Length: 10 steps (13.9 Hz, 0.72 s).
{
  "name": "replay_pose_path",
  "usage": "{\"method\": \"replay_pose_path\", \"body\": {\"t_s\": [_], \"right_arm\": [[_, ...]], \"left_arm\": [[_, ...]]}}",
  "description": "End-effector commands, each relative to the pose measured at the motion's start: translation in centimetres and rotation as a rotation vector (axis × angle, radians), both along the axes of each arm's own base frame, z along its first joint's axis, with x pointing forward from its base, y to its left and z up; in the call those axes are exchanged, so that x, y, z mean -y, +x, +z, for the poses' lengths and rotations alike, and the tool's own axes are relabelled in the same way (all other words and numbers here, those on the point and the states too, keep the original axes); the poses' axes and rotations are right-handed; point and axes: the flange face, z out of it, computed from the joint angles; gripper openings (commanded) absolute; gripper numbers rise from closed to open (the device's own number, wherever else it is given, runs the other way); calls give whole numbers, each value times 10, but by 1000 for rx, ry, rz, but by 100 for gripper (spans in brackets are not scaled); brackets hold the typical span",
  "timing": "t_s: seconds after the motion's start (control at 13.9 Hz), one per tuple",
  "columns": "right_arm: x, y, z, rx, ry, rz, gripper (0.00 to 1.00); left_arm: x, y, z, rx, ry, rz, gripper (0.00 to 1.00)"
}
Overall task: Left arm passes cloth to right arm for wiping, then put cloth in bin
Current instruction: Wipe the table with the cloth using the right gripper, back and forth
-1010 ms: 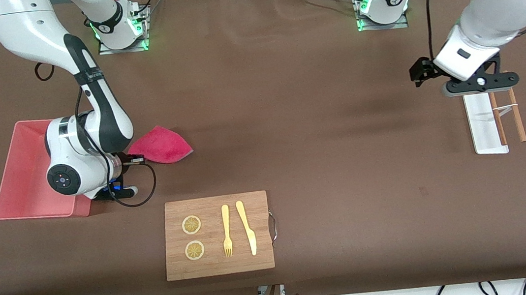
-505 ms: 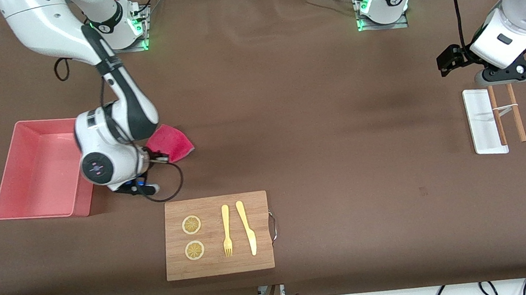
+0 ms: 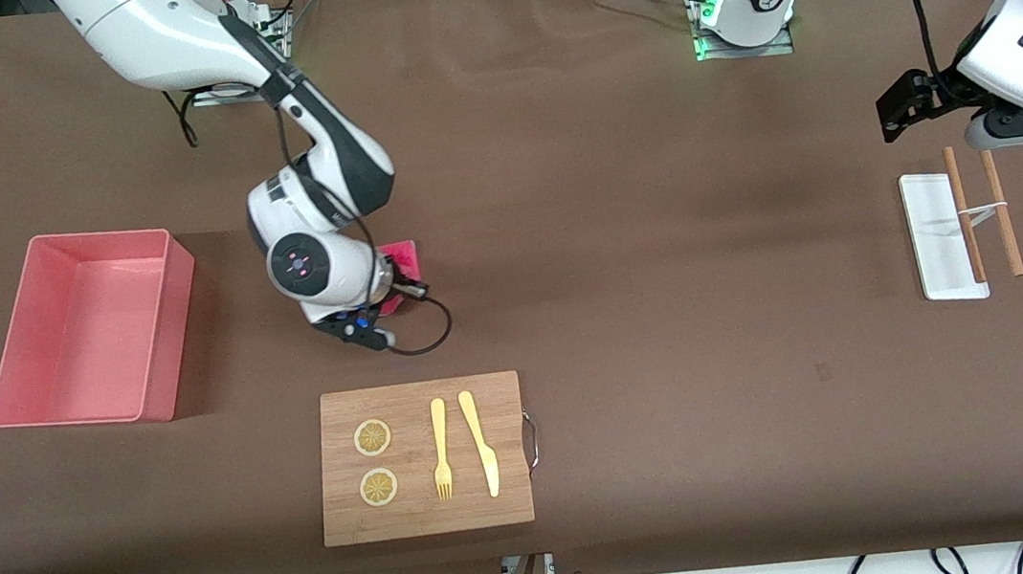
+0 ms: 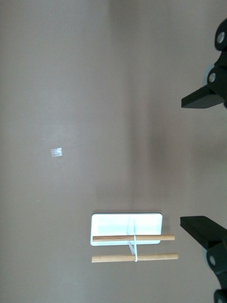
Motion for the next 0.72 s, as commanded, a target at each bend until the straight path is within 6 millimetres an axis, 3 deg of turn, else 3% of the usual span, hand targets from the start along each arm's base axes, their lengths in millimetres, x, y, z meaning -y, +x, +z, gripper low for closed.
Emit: {"method": "replay_pose_path", "body": {"t_s": [0.0,0.22,0.29,0.36,0.5,0.65], "right_arm": [[-36,-12,5,33,44,-108,0],[-82,-26,4,41,115,-241,0],[-93,-31,0,30,119,-257,0],[-92,-32,0,38,109,-224,0],[-67,-30,-12,-3,44,-108,0],[-18,-14,-9,-63,-25,32,0]], "left_arm": [[0,10,8,-3,-16,-28,100],[0,8,13,8,-18,-34,100],[-1,8,13,9,-19,-36,100],[-4,9,13,9,-17,-31,100],[1,9,12,8,-10,-40,100],[4,7,14,10,9,-47,100]]}}
